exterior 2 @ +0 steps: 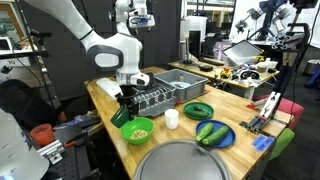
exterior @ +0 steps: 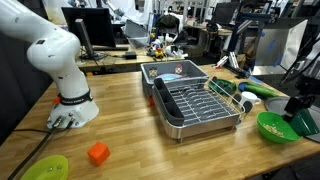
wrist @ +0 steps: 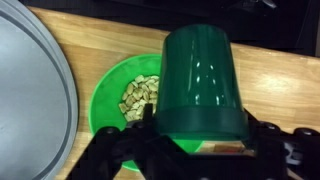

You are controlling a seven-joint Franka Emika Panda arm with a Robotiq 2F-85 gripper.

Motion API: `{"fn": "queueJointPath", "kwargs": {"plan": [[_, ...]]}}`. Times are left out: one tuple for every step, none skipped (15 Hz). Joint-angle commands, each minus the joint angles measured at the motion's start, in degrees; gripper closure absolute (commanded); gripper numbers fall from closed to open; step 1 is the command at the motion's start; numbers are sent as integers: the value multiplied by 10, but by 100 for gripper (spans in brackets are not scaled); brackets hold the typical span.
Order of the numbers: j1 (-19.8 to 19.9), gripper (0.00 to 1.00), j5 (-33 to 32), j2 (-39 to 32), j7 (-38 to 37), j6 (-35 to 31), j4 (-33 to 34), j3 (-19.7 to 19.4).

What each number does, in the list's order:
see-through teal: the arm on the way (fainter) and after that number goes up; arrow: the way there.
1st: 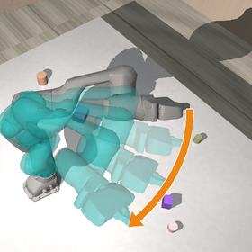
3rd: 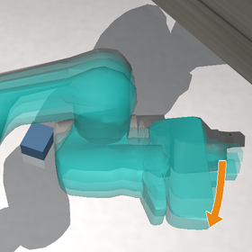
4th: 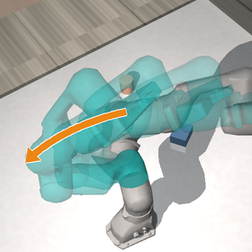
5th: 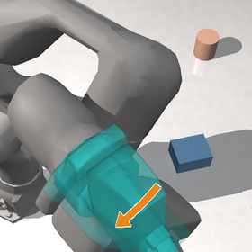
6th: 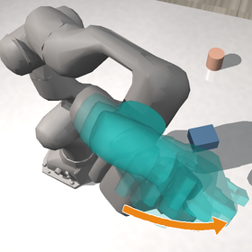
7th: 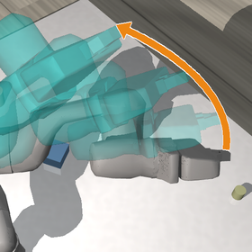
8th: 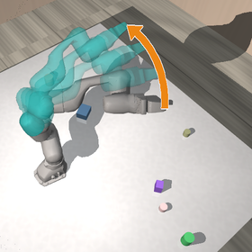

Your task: Pour the contents of the green cup into the green bowl

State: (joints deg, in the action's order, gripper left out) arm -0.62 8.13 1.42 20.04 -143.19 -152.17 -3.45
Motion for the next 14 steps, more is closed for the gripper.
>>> {"fn": "queueJointPath", "kwargs": {"plan": [[14, 48, 1, -37, -12, 43, 51, 2], [16, 48, 4, -45, -13, 51, 64, 2], [19, 48, 5, -54, -12, 63, 78, 2], [23, 48, 8, -64, -11, 73, 91, 3], [26, 48, 10, -72, -8, 86, 102, 4], [29, 48, 11, -82, -6, 96, 112, 4], [33, 48, 13, -90, -5, 105, 120, 5], [36, 48, 14, -98, -4, 111, 127, 5], [40, 48, 15, -108, 0, 122, 136, 6], [43, 48, 16, -116, 2, 132, 143, 7], [46, 48, 18, -124, 4, 142, 150, 7], [49, 48, 17, -132, 4, 153, 159, 7], [53, 48, 17, -139, 5, 162, 166, 8], [55, 48, 15, -147, 5, 174, 176, 8]]}}
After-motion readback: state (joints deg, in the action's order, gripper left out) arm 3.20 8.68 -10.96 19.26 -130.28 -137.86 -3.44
